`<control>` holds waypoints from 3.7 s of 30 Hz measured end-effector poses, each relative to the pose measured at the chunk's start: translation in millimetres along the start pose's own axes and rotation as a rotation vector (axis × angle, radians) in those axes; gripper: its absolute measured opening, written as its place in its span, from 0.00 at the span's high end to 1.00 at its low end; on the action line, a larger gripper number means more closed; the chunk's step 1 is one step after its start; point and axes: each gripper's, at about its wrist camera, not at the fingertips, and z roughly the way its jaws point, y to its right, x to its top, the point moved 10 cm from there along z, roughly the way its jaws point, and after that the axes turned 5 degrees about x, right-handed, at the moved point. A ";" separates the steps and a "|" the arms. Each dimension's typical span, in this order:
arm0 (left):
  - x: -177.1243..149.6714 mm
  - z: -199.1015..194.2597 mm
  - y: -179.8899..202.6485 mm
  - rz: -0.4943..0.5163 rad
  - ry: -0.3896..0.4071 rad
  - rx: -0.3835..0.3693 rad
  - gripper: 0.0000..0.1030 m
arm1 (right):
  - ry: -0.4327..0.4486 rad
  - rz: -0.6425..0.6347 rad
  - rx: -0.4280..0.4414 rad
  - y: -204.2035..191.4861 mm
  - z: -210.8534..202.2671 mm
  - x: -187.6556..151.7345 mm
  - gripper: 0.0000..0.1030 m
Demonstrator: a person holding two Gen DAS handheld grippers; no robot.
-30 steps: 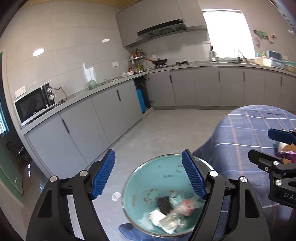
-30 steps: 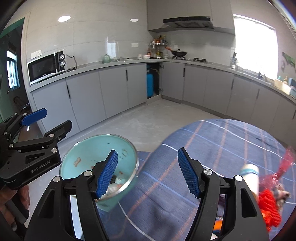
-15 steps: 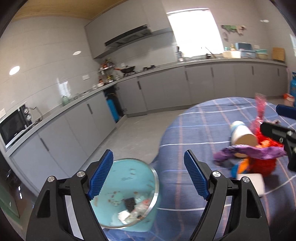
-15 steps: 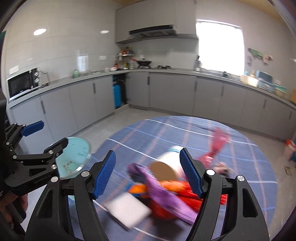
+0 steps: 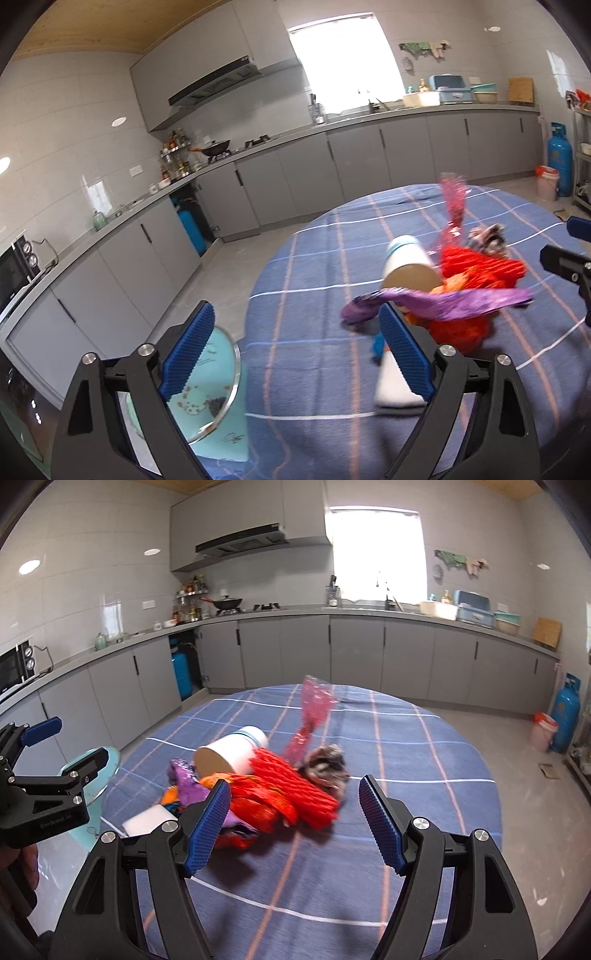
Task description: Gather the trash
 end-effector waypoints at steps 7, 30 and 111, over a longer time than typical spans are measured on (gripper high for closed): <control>9.9 -9.9 54.1 0.060 0.034 -0.085 0.11 | 0.004 0.030 -0.049 26.6 -9.2 -8.9 0.29; -44.1 17.9 6.9 0.015 -0.100 0.031 0.06 | -0.105 -0.049 0.149 -40.7 39.8 -24.6 0.39; -25.8 -13.7 -25.5 -0.061 -0.046 -0.072 0.50 | 0.036 -0.079 0.117 -64.5 3.1 -6.7 0.93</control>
